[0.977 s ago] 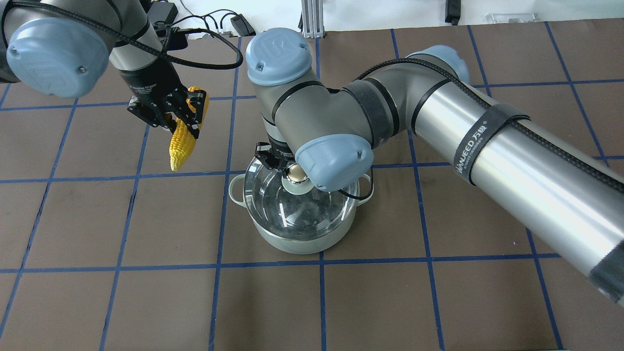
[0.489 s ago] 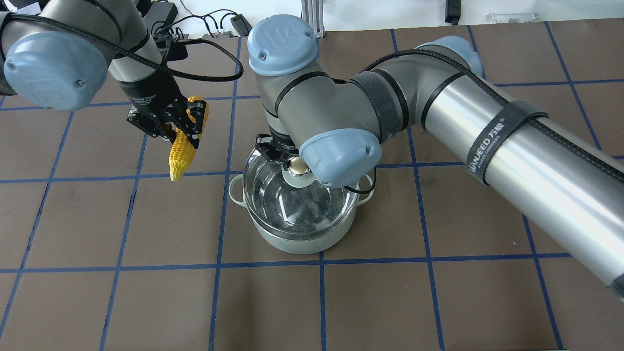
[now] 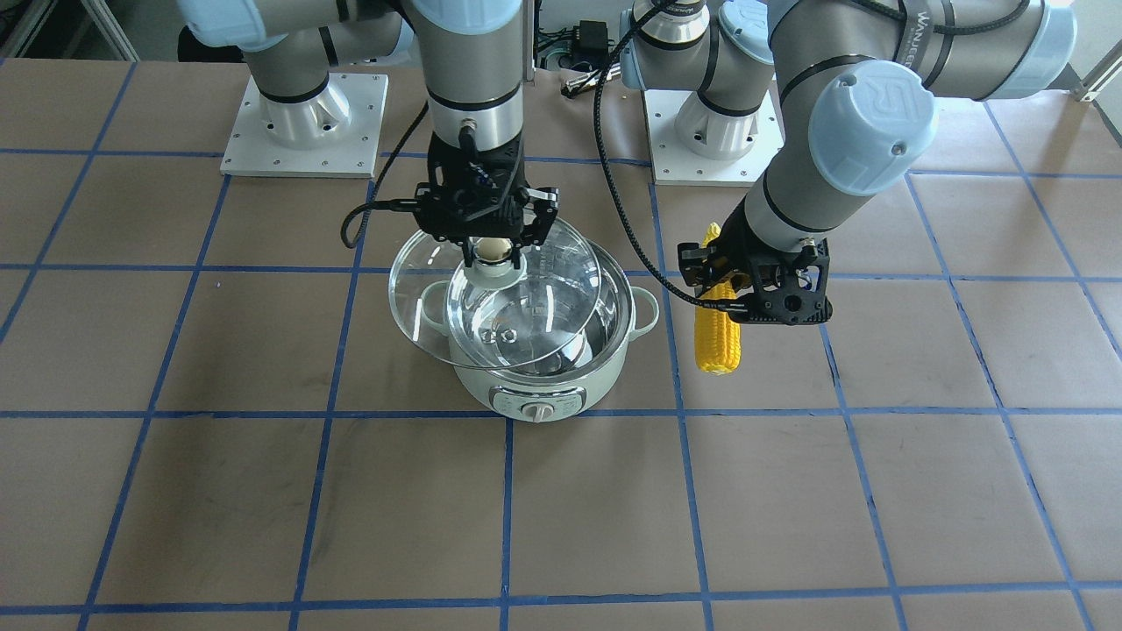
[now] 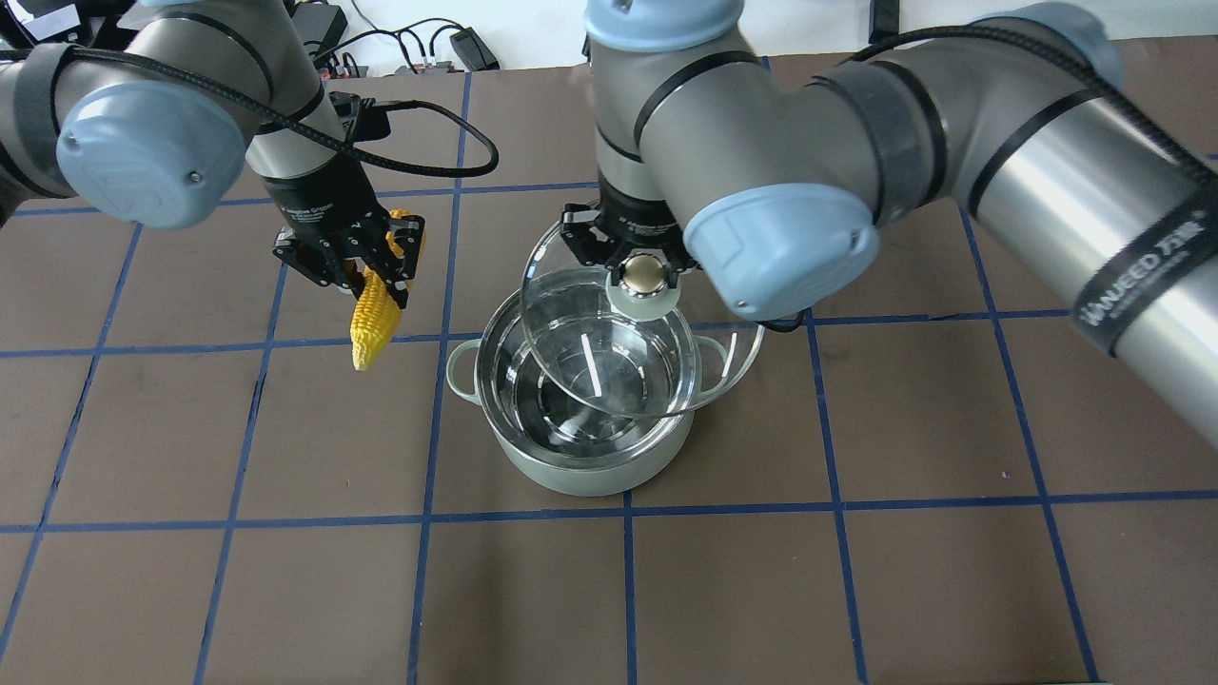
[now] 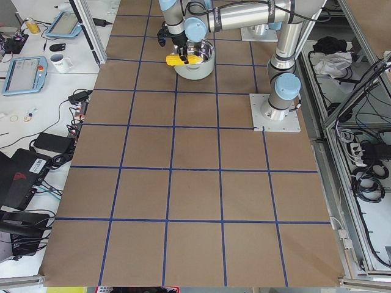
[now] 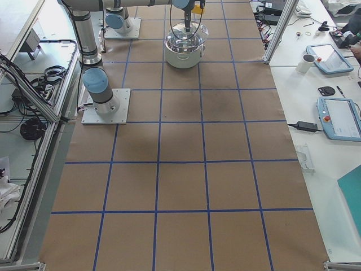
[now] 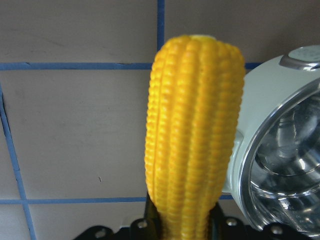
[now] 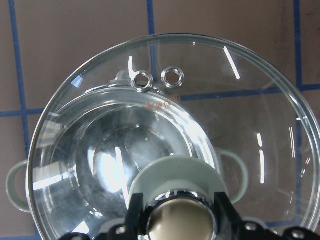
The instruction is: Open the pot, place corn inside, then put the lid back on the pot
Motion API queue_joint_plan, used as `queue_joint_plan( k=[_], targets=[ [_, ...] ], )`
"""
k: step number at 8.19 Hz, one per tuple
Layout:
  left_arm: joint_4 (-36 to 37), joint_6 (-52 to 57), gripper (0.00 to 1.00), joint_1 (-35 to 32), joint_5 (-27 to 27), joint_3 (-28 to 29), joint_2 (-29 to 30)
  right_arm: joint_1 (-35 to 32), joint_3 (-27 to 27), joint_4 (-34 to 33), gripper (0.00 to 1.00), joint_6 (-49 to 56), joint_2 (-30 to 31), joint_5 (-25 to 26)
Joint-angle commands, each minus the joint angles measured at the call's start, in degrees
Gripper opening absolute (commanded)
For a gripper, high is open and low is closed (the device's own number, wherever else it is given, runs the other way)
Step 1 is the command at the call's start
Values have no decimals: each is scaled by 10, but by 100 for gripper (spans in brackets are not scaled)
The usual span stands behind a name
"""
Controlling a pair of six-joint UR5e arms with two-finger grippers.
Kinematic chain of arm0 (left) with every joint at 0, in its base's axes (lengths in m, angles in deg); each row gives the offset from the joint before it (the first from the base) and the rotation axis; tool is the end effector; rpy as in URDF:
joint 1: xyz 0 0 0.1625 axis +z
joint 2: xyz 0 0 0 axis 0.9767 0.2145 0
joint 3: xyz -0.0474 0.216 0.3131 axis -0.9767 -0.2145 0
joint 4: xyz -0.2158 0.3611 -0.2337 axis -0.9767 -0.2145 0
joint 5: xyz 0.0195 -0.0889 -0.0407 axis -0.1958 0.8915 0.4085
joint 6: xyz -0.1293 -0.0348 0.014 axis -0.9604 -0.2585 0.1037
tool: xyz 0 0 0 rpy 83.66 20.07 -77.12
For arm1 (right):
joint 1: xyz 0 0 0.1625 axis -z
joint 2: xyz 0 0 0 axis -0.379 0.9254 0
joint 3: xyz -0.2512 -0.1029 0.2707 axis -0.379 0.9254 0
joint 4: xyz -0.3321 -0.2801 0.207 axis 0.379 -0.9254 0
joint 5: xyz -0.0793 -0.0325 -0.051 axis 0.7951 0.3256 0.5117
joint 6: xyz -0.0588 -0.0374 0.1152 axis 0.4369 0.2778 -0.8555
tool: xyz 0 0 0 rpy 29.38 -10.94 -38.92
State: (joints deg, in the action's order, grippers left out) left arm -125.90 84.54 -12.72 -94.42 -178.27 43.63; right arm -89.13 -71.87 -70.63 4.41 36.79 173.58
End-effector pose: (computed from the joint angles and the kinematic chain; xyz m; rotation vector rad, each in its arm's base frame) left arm -0.1417 -0.5780 0.2970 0.0345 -3.0912 -0.3233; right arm 0.3541 -0.5305 0.3478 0.1180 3.0855 -0.1053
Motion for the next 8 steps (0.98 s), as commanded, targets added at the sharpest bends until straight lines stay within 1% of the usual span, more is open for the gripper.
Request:
queue_joint_plan(
  k=[1, 2, 3, 5, 6, 7, 8],
  targets=[
    [2, -72, 0, -45, 7, -11, 5, 146, 0, 99, 31, 180, 73, 0],
    [3, -97, 0, -75, 27, -10, 5, 184, -1, 141, 31, 212, 95, 2],
    [6, -137, 0, -111, 30, -10, 7, 203, -1, 160, 31, 242, 111, 4],
    [12, -189, 0, -188, 30, -10, 28, 204, -1, 163, 32, 254, 117, 7],
    [28, -196, 0, -211, 30, -10, 49, 203, -1, 169, 32, 254, 118, 7],
    [58, -199, 0, -213, 29, -10, 77, 203, -1, 170, 32, 254, 118, 6],
    [63, -198, 0, -213, 29, -10, 96, 203, -1, 170, 32, 255, 118, 6]
  ],
)
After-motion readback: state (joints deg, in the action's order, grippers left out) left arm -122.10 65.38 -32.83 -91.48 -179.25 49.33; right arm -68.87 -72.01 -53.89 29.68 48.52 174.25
